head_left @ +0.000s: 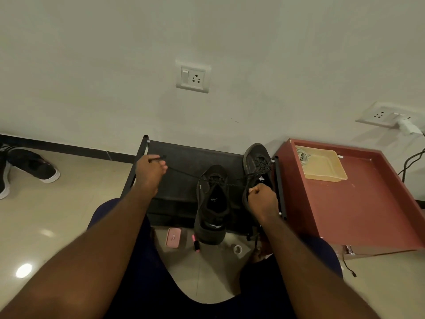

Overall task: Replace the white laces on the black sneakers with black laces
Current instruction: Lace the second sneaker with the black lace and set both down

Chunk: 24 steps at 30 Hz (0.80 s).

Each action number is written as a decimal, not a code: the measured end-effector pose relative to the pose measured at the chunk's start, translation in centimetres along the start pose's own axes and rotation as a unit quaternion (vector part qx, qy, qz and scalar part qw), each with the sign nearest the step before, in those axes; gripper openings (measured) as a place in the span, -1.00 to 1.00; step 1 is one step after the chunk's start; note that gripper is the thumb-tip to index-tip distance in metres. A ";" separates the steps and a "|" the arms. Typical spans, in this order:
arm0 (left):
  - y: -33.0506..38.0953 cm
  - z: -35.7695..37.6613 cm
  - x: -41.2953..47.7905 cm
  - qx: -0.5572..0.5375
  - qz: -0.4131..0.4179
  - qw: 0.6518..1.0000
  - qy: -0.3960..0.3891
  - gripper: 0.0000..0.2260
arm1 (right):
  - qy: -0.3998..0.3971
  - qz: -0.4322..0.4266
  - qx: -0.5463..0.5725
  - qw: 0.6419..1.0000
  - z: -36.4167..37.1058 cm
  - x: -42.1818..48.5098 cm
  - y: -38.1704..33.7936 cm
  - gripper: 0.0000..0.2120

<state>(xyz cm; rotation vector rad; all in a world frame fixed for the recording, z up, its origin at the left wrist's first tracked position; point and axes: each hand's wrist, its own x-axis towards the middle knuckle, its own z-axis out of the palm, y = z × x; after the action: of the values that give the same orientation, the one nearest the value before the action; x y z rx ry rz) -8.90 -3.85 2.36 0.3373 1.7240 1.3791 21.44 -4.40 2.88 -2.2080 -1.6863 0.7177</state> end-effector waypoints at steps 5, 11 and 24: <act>-2.3 1.3 -2.5 0.416 0.078 0.902 -0.091 -0.23 | -0.103 -0.088 -0.071 0.988 0.8 0.3 -2.2 -0.55; -4.0 6.0 -5.9 0.458 0.230 0.800 -0.311 -0.67 | -0.157 -0.205 -0.029 0.966 2.5 0.5 -3.6 -0.66; -4.2 8.2 -5.8 0.353 0.200 0.898 -0.169 -0.85 | -0.109 -0.120 0.052 0.985 3.3 1.6 -5.0 -0.73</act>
<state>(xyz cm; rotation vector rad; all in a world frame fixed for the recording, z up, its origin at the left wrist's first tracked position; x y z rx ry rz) 1.94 -3.96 1.28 1.3176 1.8568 0.8221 15.91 -1.71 2.21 -1.8717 -1.9276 0.9857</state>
